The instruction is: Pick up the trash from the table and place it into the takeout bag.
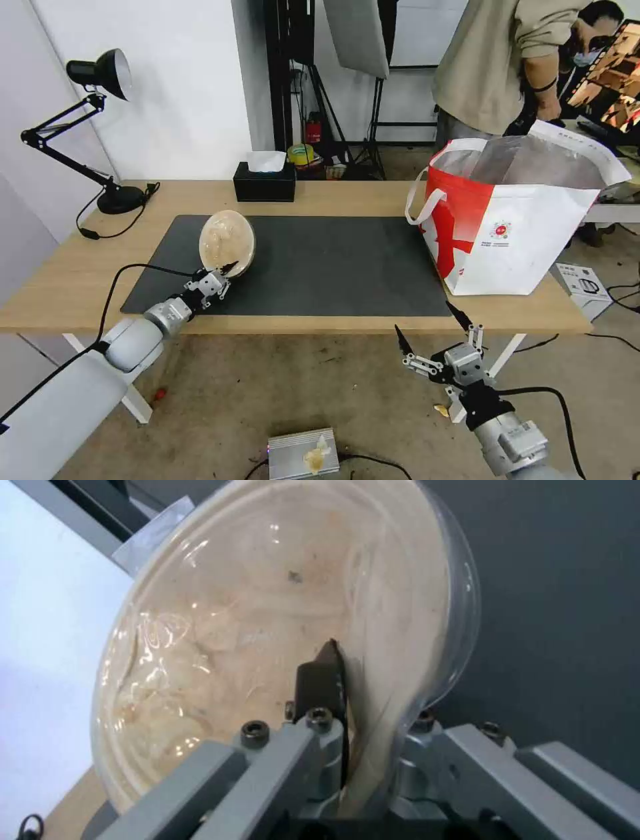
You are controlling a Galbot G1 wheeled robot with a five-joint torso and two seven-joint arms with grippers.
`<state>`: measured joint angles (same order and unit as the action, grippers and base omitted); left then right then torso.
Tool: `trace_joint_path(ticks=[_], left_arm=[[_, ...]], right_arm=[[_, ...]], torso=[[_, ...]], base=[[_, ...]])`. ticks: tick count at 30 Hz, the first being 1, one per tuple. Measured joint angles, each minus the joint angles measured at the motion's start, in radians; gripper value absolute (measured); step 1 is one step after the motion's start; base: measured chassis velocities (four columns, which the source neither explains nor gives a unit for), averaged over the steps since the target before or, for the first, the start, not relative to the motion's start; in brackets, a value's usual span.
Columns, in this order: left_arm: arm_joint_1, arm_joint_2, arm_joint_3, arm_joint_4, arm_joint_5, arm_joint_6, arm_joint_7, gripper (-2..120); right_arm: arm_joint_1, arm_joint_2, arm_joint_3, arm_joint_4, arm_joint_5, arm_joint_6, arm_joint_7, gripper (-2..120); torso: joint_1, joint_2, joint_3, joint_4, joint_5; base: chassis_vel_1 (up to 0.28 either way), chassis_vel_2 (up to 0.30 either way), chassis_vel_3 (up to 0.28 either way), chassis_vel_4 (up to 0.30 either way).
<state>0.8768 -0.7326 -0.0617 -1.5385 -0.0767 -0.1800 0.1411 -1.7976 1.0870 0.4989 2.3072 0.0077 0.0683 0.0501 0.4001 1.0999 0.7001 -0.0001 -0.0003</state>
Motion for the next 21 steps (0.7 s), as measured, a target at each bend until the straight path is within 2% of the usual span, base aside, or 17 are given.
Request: trace_joint_path(ticks=[9, 13, 19, 21], left_arm=[[0.024, 0.005, -0.045, -0.064, 0.002, -0.033, -0.003, 3], [0.066, 0.015, -0.112, -0.145, 0.002, -0.036, -0.004, 3], [0.122, 0.031, -0.182, -0.214, 0.002, -0.037, -0.004, 3], [0.177, 0.041, -0.241, -0.265, 0.001, -0.053, -0.006, 3]], right_arm=[[0.0, 0.0, 0.0, 0.0, 0.0, 0.0, 0.0, 100], [0.0, 0.0, 0.0, 0.0, 0.0, 0.0, 0.0, 100], [0.0, 0.0, 0.0, 0.0, 0.0, 0.0, 0.0, 100], [0.0, 0.0, 0.0, 0.0, 0.0, 0.0, 0.0, 100]], torso=[[0.0, 0.0, 0.0, 0.0, 0.0003], [0.0, 0.0, 0.0, -0.0001, 0.0003], [0.0, 0.0, 0.0, 0.0, 0.0003], [0.0, 0.0, 0.0, 0.0002, 0.0003]], base=[[0.0, 0.0, 0.0, 0.0], [0.0, 0.0, 0.0, 0.0], [0.0, 0.0, 0.0, 0.0], [0.0, 0.0, 0.0, 0.0]])
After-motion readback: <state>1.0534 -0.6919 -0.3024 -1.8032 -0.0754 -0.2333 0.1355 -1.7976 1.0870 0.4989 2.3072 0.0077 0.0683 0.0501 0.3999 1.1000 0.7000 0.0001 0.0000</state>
